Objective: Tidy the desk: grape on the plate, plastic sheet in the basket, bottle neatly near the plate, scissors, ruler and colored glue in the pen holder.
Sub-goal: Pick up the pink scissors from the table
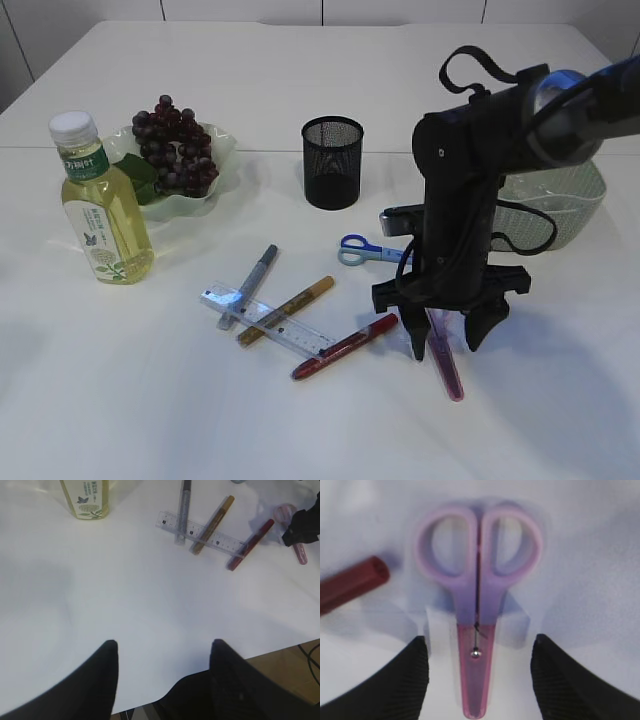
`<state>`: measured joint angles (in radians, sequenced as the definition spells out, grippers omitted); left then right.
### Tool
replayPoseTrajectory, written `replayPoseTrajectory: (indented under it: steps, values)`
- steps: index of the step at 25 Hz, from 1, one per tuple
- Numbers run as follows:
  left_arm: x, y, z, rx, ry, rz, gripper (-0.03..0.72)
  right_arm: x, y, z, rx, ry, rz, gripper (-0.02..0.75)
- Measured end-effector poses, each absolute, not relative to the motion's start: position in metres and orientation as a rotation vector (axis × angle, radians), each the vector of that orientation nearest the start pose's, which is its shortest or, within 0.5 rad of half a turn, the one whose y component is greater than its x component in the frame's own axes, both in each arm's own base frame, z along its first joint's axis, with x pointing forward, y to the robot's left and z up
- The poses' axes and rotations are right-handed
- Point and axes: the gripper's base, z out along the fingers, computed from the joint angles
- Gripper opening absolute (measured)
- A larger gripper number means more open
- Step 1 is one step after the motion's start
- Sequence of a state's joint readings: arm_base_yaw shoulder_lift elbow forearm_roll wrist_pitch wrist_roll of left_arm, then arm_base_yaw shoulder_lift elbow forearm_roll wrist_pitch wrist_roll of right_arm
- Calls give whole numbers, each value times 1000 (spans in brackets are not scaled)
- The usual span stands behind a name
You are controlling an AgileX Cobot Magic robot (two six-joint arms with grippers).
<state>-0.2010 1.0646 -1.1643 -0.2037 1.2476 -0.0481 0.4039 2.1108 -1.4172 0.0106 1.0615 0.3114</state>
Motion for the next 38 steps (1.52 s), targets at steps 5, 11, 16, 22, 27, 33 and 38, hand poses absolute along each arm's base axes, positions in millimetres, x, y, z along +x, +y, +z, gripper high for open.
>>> replayPoseTrajectory:
  steps: [5, 11, 16, 22, 27, 33, 38]
  values:
    - [176, -54, 379, 183, 2633, -364, 425, 346, 149, 121, -141, 3242, -49, 468]
    - [176, -55, 379, 181, 2633, -381, 425, 347, 149, 123, -139, 3203, -24, 423]
    - [175, -56, 380, 180, 2632, -396, 425, 348, 150, 123, -138, 3185, -14, 418]
    - [175, -57, 380, 178, 2631, -425, 425, 349, 150, 120, -138, 3185, -14, 418]
    - [175, -58, 380, 178, 2631, -431, 425, 348, 150, 120, -142, 3189, -16, 417]
    - [175, -58, 380, 178, 2631, -431, 424, 348, 150, 120, -138, 3192, -13, 358]
    - [175, -58, 380, 178, 2631, -431, 424, 348, 150, 119, -139, 3196, -13, 230]
